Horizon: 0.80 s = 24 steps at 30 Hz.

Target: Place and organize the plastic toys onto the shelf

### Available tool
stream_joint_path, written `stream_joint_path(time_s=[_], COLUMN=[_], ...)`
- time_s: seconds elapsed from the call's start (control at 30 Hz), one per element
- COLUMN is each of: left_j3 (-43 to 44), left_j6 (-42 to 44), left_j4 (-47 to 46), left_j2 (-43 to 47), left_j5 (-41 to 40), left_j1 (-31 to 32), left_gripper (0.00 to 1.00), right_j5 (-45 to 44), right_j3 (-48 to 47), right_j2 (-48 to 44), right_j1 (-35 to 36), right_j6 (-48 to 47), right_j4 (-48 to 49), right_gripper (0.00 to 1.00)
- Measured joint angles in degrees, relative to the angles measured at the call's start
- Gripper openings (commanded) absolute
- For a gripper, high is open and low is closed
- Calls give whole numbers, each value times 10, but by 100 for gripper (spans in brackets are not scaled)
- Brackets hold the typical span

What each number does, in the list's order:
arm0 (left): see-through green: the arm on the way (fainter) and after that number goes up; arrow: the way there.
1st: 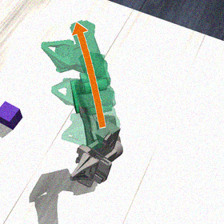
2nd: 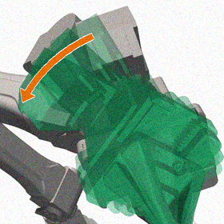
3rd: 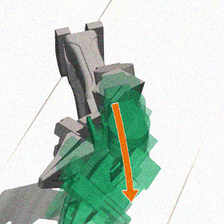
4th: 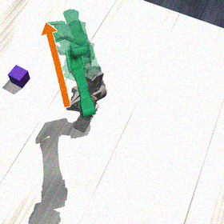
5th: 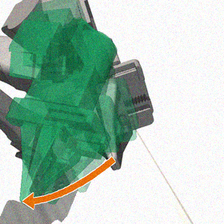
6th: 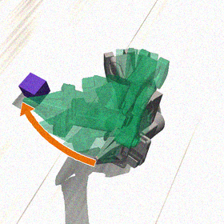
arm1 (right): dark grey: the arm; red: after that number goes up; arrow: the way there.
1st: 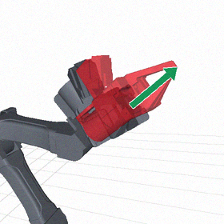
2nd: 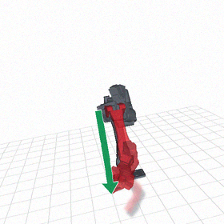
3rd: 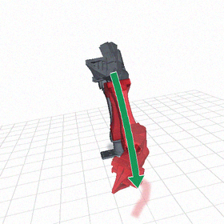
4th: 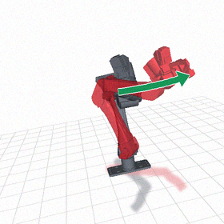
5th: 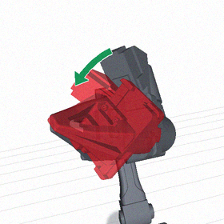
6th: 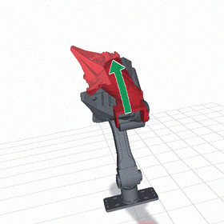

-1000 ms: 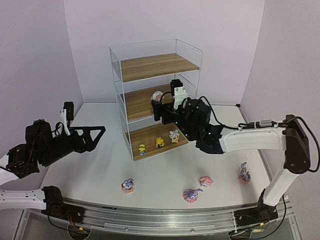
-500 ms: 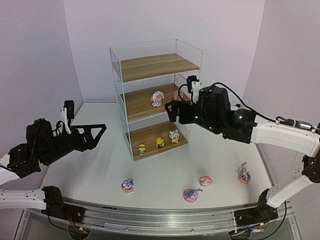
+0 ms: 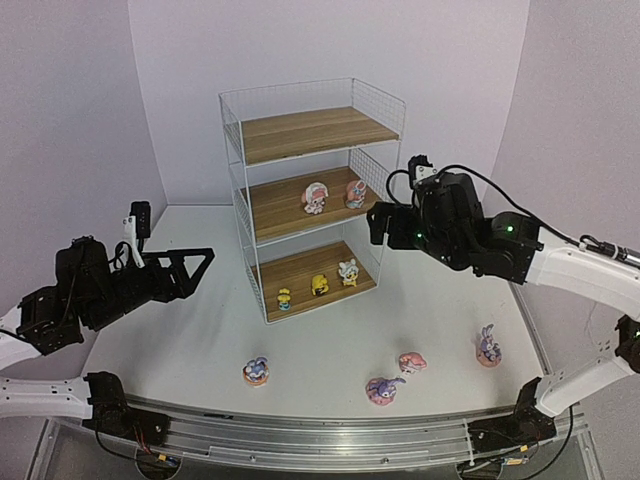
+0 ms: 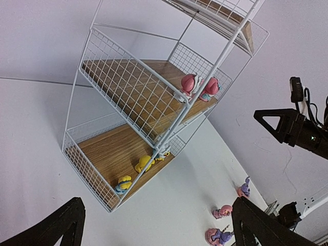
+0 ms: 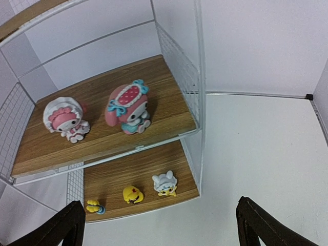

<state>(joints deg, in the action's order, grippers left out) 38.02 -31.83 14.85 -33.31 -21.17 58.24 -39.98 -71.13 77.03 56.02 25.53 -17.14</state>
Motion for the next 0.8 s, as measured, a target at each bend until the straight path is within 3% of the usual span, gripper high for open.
stream_joint_path(time_s=[0.3, 0.8], left_j3=[0, -7], left_j6=[-6, -12], left_j4=[0, 1], left_j2=[-6, -4], left_j5=[5, 5], left_j1=[-2, -2], left_gripper=[100, 100], right_j5=[88, 121], right_j3=[-35, -108], right_j2=[59, 154], right_j1=[-127, -130], right_j6=[43, 52], right_j4=[-33, -30], right_gripper=[98, 98])
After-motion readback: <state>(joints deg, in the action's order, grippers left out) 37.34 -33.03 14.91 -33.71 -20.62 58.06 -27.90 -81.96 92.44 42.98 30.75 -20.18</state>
